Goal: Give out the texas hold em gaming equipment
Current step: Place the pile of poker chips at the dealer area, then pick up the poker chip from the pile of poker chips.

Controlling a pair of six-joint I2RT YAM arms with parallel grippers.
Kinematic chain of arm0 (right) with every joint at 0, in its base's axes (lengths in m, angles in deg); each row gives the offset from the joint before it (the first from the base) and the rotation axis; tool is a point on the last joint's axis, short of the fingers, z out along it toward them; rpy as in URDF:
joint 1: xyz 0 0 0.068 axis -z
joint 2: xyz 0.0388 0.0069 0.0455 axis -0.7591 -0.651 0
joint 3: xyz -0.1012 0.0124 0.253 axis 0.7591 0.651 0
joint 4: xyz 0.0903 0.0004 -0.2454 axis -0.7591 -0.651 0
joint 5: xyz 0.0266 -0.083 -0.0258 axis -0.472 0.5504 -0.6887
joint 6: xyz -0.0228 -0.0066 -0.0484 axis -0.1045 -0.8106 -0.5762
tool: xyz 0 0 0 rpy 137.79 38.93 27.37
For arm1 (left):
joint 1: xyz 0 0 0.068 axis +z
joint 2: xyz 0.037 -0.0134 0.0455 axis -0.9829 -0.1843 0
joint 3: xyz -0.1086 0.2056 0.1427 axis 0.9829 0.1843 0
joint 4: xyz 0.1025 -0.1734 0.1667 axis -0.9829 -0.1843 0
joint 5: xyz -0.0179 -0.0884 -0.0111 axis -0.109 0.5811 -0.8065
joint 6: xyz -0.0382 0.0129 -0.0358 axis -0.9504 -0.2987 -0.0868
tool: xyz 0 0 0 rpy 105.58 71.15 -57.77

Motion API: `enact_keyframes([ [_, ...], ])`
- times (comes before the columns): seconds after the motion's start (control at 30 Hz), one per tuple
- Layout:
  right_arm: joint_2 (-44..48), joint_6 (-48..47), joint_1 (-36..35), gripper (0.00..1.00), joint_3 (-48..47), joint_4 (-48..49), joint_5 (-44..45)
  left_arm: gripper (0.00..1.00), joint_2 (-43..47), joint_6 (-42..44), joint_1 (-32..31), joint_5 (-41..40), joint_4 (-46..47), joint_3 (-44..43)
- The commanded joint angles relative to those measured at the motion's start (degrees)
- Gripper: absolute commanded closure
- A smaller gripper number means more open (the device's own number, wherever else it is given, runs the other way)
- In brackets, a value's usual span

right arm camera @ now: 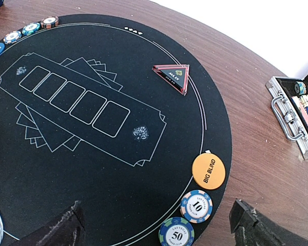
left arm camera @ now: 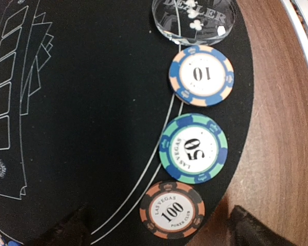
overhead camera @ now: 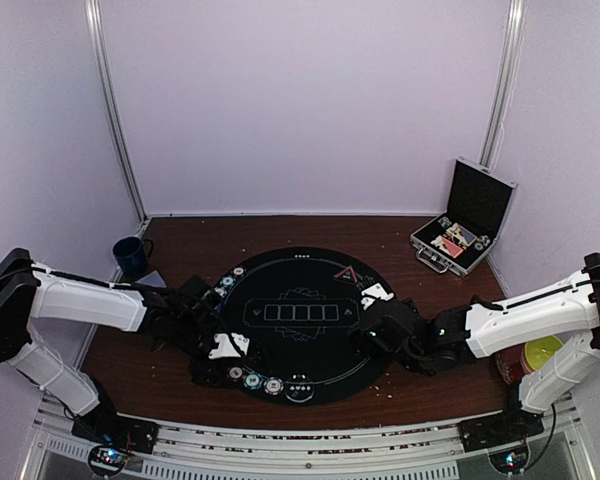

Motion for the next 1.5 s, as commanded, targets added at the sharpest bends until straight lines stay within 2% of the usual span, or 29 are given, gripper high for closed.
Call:
enact_keyframes([
  [0.0,1.13,0.1,-0.26,0.0,-0.44,-0.07,1.13,0.02,5.54,-0.95,-0.21,-1.5,1.77,0.97],
  [0.2,1.58,0.11,-0.21,0.0,-0.22,0.04,0.73,0.02,13.45,-3.19,3.13,-6.24,0.4,1.23],
  [0.33,1.05,0.11,-0.3,0.0,-0.45,0.06,0.31,0.02,17.62,-7.34,8.57,-13.41,-1.11,0.4],
  [0.5,0.88,0.23,-0.4,0.0,-0.5,0.08,-0.23,0.02,22.33,-9.06,21.12,-8.84,-4.14,0.56],
  [0.7,1.78,0.3,-0.56,0.0,-0.4,-0.09,-0.54,0.02,27.58,-9.17,24.73,-8.62,-5.23,4.27],
  [0.87,2.99,0.39,-0.68,0.0,-0.01,0.08,-0.54,0.04,24.35,-8.7,29.63,-6.38,-5.5,4.6],
  [1.03,2.92,0.37,-0.76,0.0,-0.1,0.06,-0.64,0.13,18.88,-6.78,33.42,-3.4,-5.56,4.32],
  [1.17,2.9,0.37,-0.86,0.0,-0.18,-0.01,-0.79,0.15,17.82,-4.53,36.11,-2.09,-4.84,5.66],
  [1.47,2.91,0.32,-1.07,0.0,-0.16,0.03,-0.74,0.24,12.61,-4.34,38.85,-1.36,-2.23,5.3],
])
